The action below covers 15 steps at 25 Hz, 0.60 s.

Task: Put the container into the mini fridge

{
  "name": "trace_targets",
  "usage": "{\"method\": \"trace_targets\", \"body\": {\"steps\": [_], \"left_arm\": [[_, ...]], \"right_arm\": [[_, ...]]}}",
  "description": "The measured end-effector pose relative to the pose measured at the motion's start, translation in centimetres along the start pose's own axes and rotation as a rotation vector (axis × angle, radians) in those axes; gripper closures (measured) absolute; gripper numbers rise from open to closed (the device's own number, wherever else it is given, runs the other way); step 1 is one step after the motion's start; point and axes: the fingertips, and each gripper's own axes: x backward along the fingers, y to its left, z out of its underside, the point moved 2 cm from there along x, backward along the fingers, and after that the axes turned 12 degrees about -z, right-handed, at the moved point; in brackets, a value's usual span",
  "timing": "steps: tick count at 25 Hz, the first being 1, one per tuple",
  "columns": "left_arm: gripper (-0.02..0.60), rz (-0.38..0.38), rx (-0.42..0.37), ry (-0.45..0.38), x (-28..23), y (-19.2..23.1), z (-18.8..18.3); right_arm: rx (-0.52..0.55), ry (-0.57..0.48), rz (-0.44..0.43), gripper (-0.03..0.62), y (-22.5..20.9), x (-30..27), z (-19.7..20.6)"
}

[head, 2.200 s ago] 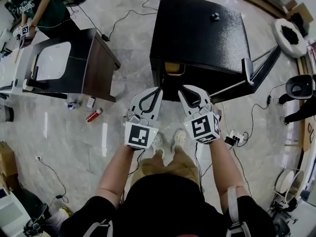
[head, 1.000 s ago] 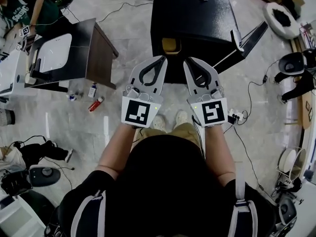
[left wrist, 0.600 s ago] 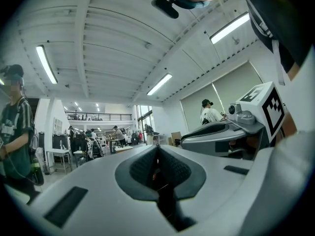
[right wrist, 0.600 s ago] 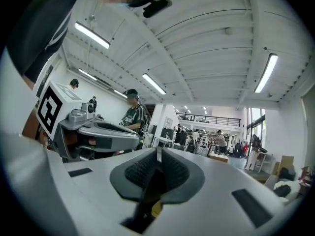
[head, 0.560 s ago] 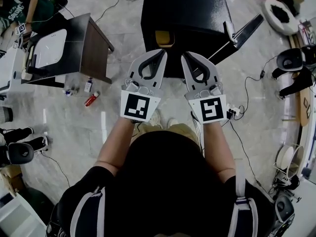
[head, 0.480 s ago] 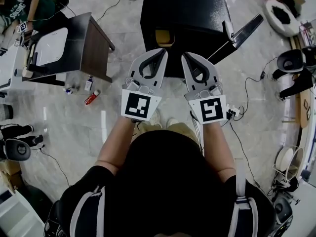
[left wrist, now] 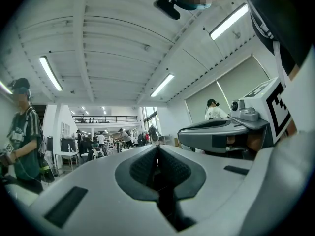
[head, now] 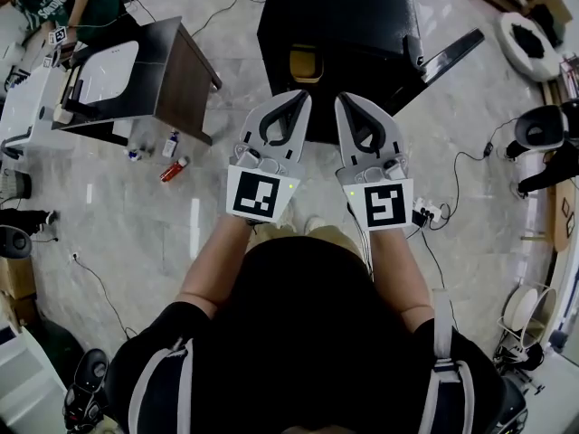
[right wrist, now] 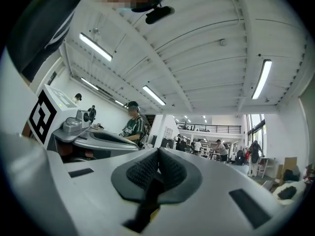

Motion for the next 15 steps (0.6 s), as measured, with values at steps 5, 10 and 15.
{"method": "trace_targets", "body": {"steps": [5, 10, 15], "left_arm": [[0.558, -0.014, -0.012, -0.006, 1.2, -2.2, -0.8], [0.558, -0.037, 0.001, -0.012, 2.3, -4.6, -1.3], [0.558, -0.05, 0.004, -0.021, 3.5, -6.8, -2.0]], "right_arm": [[-0.02, 0.003, 0.005, 0.559, -0.1, 2.9, 0.0], [-0.03, -0.014, 0.009, 0.559, -0.1, 6.0, 0.0], [-0.016, -0.032, 0.001, 0.559, 0.5, 8.6, -0.7]]}}
